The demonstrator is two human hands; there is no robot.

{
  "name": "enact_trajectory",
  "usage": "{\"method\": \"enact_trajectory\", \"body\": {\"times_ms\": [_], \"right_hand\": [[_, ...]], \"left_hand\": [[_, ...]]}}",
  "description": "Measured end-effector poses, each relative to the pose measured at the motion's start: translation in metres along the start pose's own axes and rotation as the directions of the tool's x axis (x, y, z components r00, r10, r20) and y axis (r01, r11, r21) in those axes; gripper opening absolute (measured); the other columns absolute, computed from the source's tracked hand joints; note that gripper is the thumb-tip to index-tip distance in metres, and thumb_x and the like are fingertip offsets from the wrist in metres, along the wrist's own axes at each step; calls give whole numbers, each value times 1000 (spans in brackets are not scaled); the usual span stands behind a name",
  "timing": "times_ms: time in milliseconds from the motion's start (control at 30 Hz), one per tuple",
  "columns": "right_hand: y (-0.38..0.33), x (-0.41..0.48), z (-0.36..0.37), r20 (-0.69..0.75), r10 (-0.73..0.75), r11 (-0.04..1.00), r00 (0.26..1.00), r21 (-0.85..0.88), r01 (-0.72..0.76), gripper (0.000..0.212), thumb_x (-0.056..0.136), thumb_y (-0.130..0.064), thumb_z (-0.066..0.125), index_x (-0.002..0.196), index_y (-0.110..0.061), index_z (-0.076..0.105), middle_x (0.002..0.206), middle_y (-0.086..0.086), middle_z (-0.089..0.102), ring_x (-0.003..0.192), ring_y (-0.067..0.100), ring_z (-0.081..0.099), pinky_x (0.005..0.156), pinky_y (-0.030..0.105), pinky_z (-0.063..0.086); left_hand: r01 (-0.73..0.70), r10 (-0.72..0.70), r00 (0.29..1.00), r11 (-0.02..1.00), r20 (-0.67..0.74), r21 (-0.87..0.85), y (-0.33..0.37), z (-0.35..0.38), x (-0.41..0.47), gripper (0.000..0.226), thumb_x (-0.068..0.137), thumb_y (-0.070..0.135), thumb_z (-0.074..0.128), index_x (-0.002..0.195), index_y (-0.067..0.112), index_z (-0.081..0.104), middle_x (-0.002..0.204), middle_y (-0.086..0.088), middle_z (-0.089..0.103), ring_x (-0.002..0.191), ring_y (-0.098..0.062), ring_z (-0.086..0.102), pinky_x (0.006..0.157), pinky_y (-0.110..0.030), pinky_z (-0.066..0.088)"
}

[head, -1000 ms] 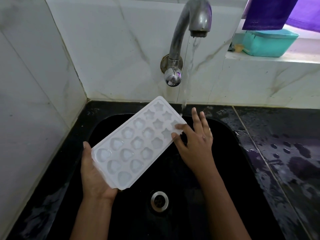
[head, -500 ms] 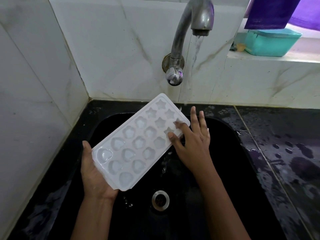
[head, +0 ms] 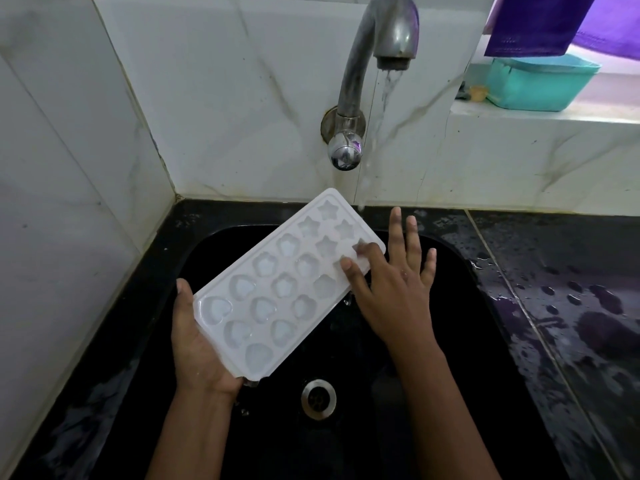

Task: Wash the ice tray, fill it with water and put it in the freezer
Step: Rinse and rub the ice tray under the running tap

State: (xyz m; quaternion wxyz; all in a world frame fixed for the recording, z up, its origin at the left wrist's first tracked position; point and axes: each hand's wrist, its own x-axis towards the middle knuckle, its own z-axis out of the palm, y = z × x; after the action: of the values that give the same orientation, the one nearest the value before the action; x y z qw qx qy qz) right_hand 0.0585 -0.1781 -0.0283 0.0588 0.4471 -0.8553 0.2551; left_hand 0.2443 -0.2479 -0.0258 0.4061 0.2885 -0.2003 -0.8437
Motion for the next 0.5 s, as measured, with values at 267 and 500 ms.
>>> {"method": "enact_trajectory", "body": {"times_ms": [267,500], "right_hand": [[2,0,-1,32,-7,1000,999,29,6,65,83,-69,13,124,-36,52,158,-6,-14,140,8,-26,112,46,-14],[2,1,-3,63,-44,997,997,62,40,68,82,-71,13,125,-36,53,158,-7,-14,140,7,-27,113,45,-15]], "left_hand": [[-11,12,999,1000,-35,21,0,-4,2,75,88,70,32,124,13,64,118,-17,69,96,-33,71,65,-45,59],[-41,41,997,999,-67,5,3,-3,0,74,91,69,29,87,16,81,103,-17,74,86,-32,73,58,-43,59]]}}
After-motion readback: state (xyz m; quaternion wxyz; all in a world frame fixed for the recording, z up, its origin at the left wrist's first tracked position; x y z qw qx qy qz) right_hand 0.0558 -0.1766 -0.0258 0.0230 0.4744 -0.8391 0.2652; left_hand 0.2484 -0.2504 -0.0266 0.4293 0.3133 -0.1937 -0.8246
